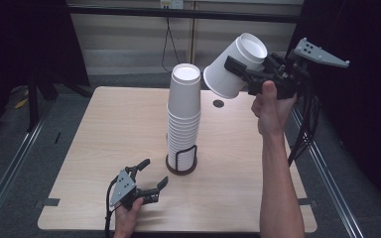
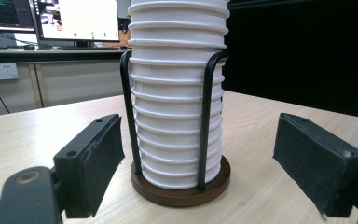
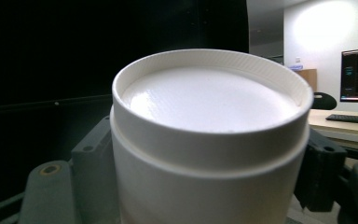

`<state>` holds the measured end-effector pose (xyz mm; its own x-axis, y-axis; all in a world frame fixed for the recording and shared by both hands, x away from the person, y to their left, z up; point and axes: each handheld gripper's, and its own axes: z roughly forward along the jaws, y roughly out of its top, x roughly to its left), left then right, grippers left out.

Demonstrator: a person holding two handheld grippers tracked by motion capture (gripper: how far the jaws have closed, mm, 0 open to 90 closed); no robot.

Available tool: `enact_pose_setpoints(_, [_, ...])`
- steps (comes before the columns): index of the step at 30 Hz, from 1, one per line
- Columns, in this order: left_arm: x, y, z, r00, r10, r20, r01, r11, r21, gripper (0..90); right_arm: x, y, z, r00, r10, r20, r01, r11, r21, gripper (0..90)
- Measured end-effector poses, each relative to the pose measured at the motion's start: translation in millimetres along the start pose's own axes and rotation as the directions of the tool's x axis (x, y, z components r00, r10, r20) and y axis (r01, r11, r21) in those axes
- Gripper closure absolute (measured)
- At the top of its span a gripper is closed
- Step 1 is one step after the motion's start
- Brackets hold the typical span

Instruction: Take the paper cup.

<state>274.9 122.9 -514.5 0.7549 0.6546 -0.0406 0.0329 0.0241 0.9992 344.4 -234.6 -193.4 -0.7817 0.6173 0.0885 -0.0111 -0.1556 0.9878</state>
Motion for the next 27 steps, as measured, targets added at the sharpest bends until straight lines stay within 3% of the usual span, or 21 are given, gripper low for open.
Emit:
enact_pose_setpoints(11, [-0.8, 0.3, -0.6, 0.9999, 0.005, -0.013, -0.005, 1.0000, 0.007, 15.4, -7.4, -20.0, -18.7, 0.9995, 0.015, 0.027, -0.016, 1.000, 0.024, 22.9])
enact_pose_setpoints(12, [-1.7, 0.4, 0.5, 0.9993, -0.005, -0.038, 0.005, 1.0000, 0.006, 15.5, -8.6, -24.4, -21.5, 0.9994, 0.016, 0.030, -0.017, 0.999, 0.031, 22.9])
enact_pose_setpoints(14, [-2.1, 0.8, 1.0, 0.9992, -0.001, -0.039, 0.002, 0.9999, 0.015, 15.5, -9.1, -27.3, -23.7, 0.9994, 0.015, 0.032, -0.016, 0.999, 0.041, 22.9])
enact_pose_setpoints(16, [-2.5, 0.7, 1.1, 0.9998, -0.004, -0.017, 0.004, 0.9999, 0.012, 15.4, -9.9, -31.4, -26.4, 0.9992, 0.021, 0.034, -0.023, 0.999, 0.044, 23.0])
enact_pose_setpoints(17, [-1.0, 1.5, 0.9, 0.9998, 0.019, -0.007, -0.019, 0.9996, 0.022, 15.5, -10.1, -34.4, -27.9, 0.9991, 0.023, 0.034, -0.025, 0.999, 0.049, 23.0])
enact_pose_setpoints(21, [-3.7, 2.1, 1.8, 1.0000, 0.000, -0.006, 0.000, 0.9991, 0.043, 15.4, -11.2, -42.1, -30.9, 0.9988, 0.030, 0.038, -0.032, 0.998, 0.061, 23.0])
enact_pose_setpoints(25, [-4.3, 5.8, 3.0, 0.9996, 0.027, 0.005, -0.027, 0.9974, 0.066, 15.7, -12.3, -52.9, -33.2, 0.9981, 0.044, 0.042, -0.048, 0.996, 0.080, 22.9])
enact_pose_setpoints(27, [-5.9, 8.0, 4.0, 0.9998, -0.004, 0.019, 0.003, 0.9980, 0.063, 15.7, -12.8, -57.2, -34.7, 0.9976, 0.052, 0.045, -0.055, 0.995, 0.088, 23.0])
